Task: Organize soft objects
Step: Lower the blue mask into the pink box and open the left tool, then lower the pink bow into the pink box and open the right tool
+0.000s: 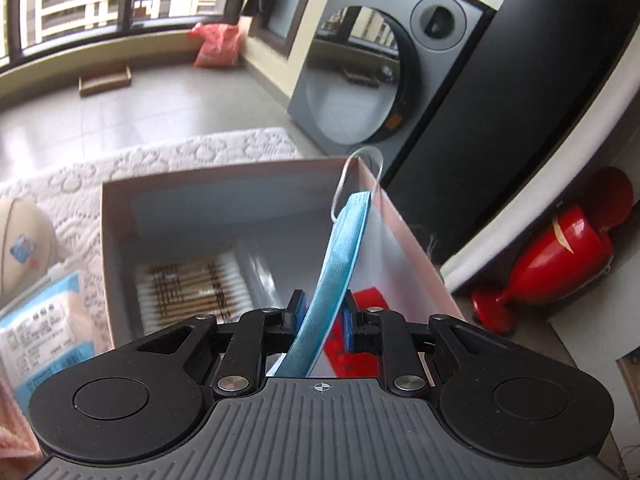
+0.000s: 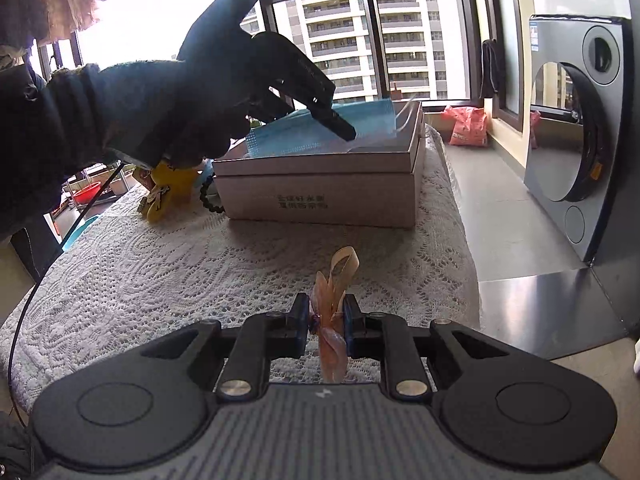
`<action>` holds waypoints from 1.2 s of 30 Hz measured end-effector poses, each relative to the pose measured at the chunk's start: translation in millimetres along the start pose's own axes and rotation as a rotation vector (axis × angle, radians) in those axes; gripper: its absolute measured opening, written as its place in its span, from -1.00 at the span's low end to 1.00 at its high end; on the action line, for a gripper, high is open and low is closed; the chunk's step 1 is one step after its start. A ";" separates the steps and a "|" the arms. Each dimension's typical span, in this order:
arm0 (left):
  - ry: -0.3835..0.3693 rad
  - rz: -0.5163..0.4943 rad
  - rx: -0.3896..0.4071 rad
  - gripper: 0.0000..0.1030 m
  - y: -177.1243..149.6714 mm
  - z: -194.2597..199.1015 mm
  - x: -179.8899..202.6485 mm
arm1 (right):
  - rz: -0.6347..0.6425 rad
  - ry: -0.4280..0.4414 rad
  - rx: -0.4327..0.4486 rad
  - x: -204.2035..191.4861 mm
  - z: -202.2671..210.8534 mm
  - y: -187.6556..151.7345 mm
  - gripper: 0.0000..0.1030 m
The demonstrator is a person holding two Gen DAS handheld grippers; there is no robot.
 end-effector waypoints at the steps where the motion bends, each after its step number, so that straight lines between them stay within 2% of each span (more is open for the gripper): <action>1: -0.002 0.039 -0.058 -0.62 -11.3 -6.9 -9.5 | 0.001 -0.002 -0.003 0.0 -0.9 -0.7 -0.67; 4: -0.002 0.095 -0.151 -0.62 -30.6 -10.6 -23.2 | -0.002 -0.003 -0.017 1.5 -4.1 -3.4 -0.67; 5: 0.026 0.091 -0.191 -0.62 -35.3 -9.6 -27.9 | -0.004 -0.003 -0.021 1.8 -5.3 -4.1 -0.67; 7: 0.053 0.055 -0.207 -0.62 -37.5 -2.6 -30.0 | -0.006 -0.002 -0.025 1.3 -6.9 -4.4 -0.67; 9: 0.026 0.030 -0.126 -0.62 -28.3 16.6 -28.9 | -0.009 -0.001 -0.025 1.7 -7.4 -2.5 -0.67; 11: -0.048 0.031 0.053 -0.62 -7.7 41.7 -20.3 | -0.005 -0.003 -0.021 0.0 -7.6 2.5 -0.67; 12: -0.067 0.042 0.088 -0.62 -3.4 48.3 -19.6 | -0.002 -0.007 -0.014 -0.6 -7.2 6.1 -0.67; 15: -0.112 0.063 0.055 -0.62 -2.0 46.8 -17.9 | 0.006 -0.009 0.019 -2.1 -3.7 19.7 -0.67; 17: -0.142 0.027 0.138 -0.62 -0.8 57.0 -12.4 | -0.001 -0.009 0.038 -0.6 -2.0 31.6 -0.67; 19: -0.133 0.001 0.248 -0.62 2.1 71.5 -8.1 | -0.001 -0.009 0.053 0.1 -2.7 46.4 -0.67; 21: -0.136 0.010 0.312 -0.62 7.2 81.7 -4.8 | 0.016 -0.012 0.092 0.2 -3.7 69.4 -0.67; 25: -0.100 0.021 0.347 -0.62 -13.7 106.5 -6.4 | 0.016 0.017 0.167 0.5 -20.2 149.0 -0.66; 26: -0.072 0.024 0.354 -0.62 -23.3 114.4 -9.1 | 0.013 0.028 0.159 0.7 -28.4 165.4 -0.52; 27: -0.048 0.029 0.364 -0.62 -31.8 121.9 -13.1 | 0.007 0.031 0.139 0.9 -37.7 179.9 -0.24; 29: 0.002 0.045 0.391 -0.62 -50.1 139.9 -23.8 | -0.004 0.021 0.120 -2.8 -53.1 201.2 -0.09; 32: 0.052 0.085 0.392 -0.62 -82.2 159.0 -42.9 | 0.063 0.002 0.093 -28.2 -65.7 205.1 -0.09; 36: 0.085 0.124 0.357 -0.62 -120.6 165.3 -65.2 | 0.178 0.047 0.041 -82.3 -75.9 174.4 -0.11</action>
Point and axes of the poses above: each gripper's, at about its wrist camera, not at the fingertips, and z roughly against the way its jaws point, x to its right, y to its top, the point moved 8 cm from there along -z, roughly the way its jaws point, and after that the axes turned 12 degrees about -y, right-handed, at the moved point
